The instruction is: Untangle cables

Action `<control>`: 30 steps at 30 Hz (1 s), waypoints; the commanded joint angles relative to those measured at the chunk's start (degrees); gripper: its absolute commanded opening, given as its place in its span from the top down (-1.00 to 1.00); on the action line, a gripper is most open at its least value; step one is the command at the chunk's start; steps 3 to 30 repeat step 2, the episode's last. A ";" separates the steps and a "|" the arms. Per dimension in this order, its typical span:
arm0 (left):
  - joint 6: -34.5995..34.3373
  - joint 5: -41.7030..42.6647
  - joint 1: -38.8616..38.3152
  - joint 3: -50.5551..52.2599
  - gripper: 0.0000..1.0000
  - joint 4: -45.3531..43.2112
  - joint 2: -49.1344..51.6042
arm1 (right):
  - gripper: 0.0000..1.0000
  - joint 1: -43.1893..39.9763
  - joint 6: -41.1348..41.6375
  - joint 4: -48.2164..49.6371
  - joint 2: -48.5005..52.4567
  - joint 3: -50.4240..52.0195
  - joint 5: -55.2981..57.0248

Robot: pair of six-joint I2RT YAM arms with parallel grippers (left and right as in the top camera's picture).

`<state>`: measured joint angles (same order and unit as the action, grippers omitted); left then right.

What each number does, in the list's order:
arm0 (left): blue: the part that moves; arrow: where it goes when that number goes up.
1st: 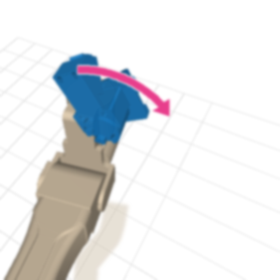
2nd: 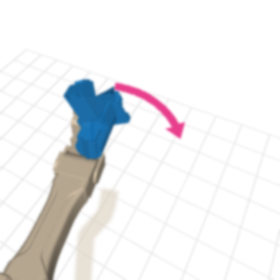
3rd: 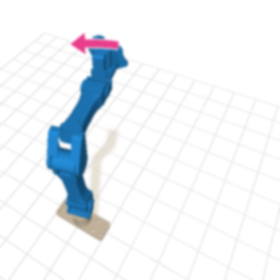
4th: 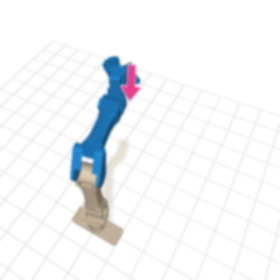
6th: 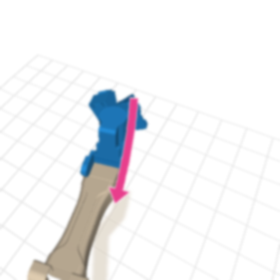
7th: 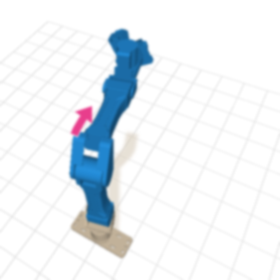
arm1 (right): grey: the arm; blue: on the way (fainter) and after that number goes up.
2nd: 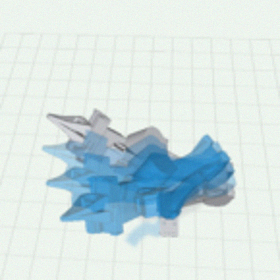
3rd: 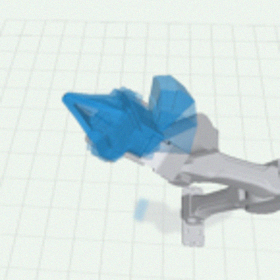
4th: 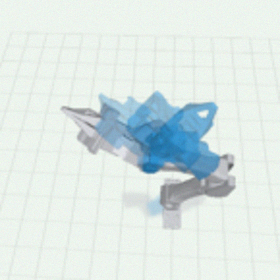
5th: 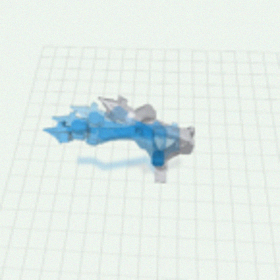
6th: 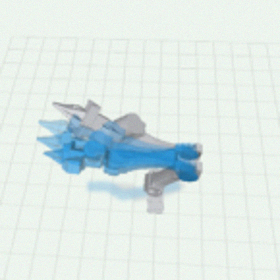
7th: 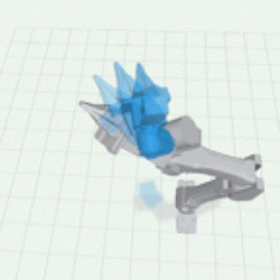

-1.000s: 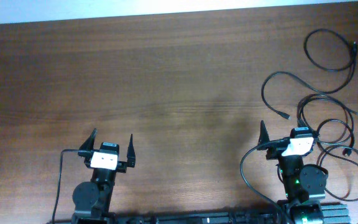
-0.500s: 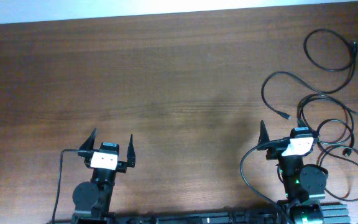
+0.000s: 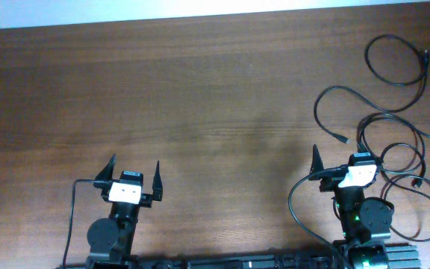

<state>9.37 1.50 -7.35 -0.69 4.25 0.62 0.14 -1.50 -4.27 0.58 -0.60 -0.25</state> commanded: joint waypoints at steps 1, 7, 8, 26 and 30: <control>-0.74 -0.39 0.28 0.20 -0.97 0.37 -0.33 | -0.97 -0.17 0.24 -0.28 -0.39 0.28 -0.35; -0.74 -0.39 0.28 0.20 -0.97 0.35 -0.33 | -0.97 -0.17 0.24 -0.28 -0.39 0.28 -0.35; -0.74 -0.39 0.28 0.20 -0.97 0.35 -0.33 | -0.97 -0.17 0.24 -0.28 -0.39 0.28 -0.35; -0.74 -0.39 0.28 0.20 -0.97 0.35 -0.33 | -0.97 -0.17 0.24 -0.28 -0.39 0.28 -0.35; -0.74 -0.39 0.28 0.20 -0.97 0.35 -0.33 | -0.97 -0.17 0.24 -0.28 -0.39 0.28 -0.35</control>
